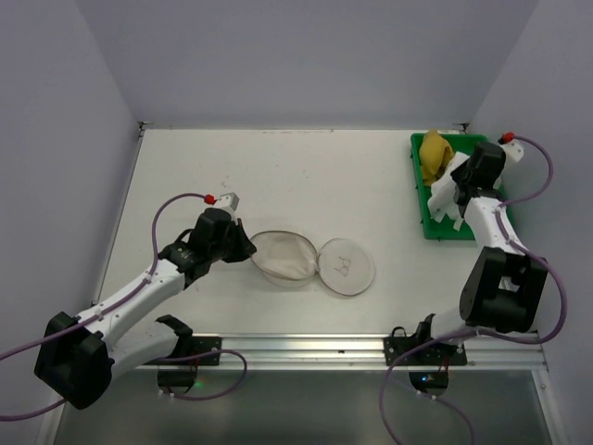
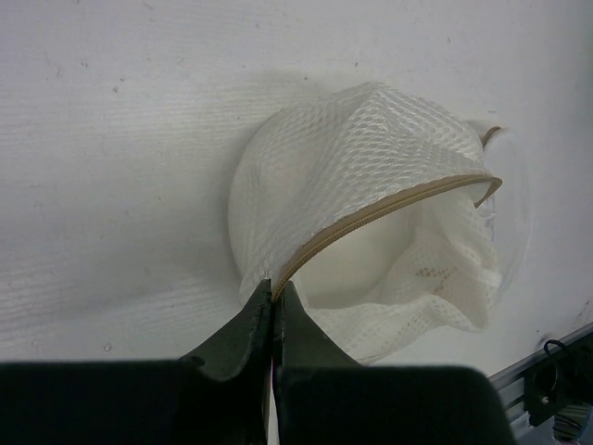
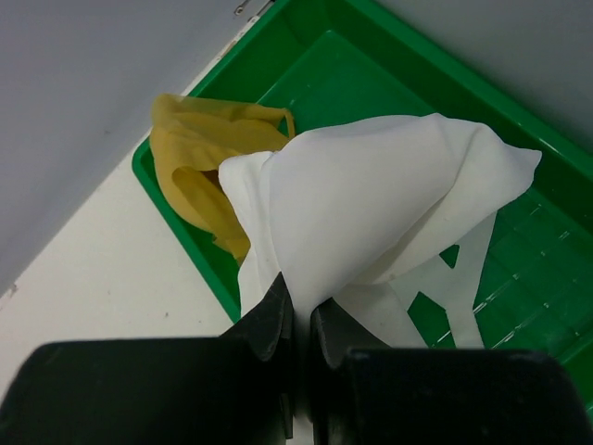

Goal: Unzip the laundry bag and remove the bra

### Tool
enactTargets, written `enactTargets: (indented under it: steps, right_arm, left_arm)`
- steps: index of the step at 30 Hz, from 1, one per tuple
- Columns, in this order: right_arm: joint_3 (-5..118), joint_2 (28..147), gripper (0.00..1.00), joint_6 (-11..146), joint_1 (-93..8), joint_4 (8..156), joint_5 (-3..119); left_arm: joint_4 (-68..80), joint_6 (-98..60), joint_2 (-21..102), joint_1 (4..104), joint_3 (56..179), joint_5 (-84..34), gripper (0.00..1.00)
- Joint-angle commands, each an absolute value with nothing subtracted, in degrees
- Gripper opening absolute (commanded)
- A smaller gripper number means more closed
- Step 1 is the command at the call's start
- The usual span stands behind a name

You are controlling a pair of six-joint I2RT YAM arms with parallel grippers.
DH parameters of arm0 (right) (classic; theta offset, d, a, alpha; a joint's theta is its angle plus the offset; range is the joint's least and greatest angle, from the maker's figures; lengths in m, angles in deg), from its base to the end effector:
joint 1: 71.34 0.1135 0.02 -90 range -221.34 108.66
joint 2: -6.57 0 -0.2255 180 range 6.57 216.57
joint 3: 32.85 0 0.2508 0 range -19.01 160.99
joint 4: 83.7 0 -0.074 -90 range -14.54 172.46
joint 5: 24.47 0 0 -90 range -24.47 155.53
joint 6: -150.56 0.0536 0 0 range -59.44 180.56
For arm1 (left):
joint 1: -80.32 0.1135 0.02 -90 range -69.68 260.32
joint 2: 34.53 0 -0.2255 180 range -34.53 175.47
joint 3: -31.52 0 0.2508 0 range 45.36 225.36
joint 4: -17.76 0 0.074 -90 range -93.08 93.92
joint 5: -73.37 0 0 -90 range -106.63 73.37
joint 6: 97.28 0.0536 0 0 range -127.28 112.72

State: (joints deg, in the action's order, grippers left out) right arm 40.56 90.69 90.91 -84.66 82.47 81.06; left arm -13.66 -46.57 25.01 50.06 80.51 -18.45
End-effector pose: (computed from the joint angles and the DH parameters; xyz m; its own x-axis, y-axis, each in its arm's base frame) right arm 0.3447 -0.0964 0.2390 -0.1169 0.5280 -0.8412 0.6003 0.7123 0.3637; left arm 0.2126 -0.1260 0.1766 -0.7789 -0.2783 -0.5620 0.0398 0.8724 -0.4873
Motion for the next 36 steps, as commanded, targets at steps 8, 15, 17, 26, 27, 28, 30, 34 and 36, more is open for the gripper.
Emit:
enactTargets:
  steps: [8, 15, 17, 26, 27, 28, 30, 34, 36]
  right_arm:
    - [47.6, 99.2, 0.02, 92.9, -87.8, 80.0, 81.3]
    - [53.1, 95.8, 0.64, 94.0, -87.9, 68.9, 72.0]
    - [54.5, 93.7, 0.70, 94.5, -87.8, 65.3, 71.2]
    - [46.5, 76.5, 0.82, 93.0, -84.2, 61.0, 69.3]
    - [43.4, 74.9, 0.82, 93.0, -82.7, 61.4, 68.7]
    - [42.0, 72.3, 0.83, 93.1, -81.7, 61.4, 68.0]
    - [37.1, 69.9, 0.83, 93.7, -77.0, 62.1, 66.6]
    - [30.4, 66.5, 0.83, 95.4, -65.5, 63.5, 66.2]
    - [27.4, 66.9, 0.82, 96.8, -60.3, 63.6, 62.8]
  left_arm:
    - [-12.2, -45.0, 25.8, 50.9, 81.0, -18.6, 0.00]
    - [-12.7, -44.7, 25.8, 51.1, 81.8, -18.1, 0.00]
    - [-12.3, -44.5, 25.8, 51.2, 82.0, -17.9, 0.00]
    - [-10.0, -44.6, 28.6, 51.4, 83.0, -19.4, 0.00]
    - [-9.8, -44.6, 28.7, 51.4, 83.0, -19.5, 0.00]
    - [-9.6, -44.7, 28.9, 51.4, 83.1, -19.8, 0.00]
    - [-9.0, -44.9, 29.5, 51.5, 83.1, -20.1, 0.00]
    - [-7.3, -45.4, 31.6, 51.6, 83.5, -21.2, 0.00]
    - [-6.5, -45.4, 33.5, 51.6, 84.2, -21.6, 0.00]
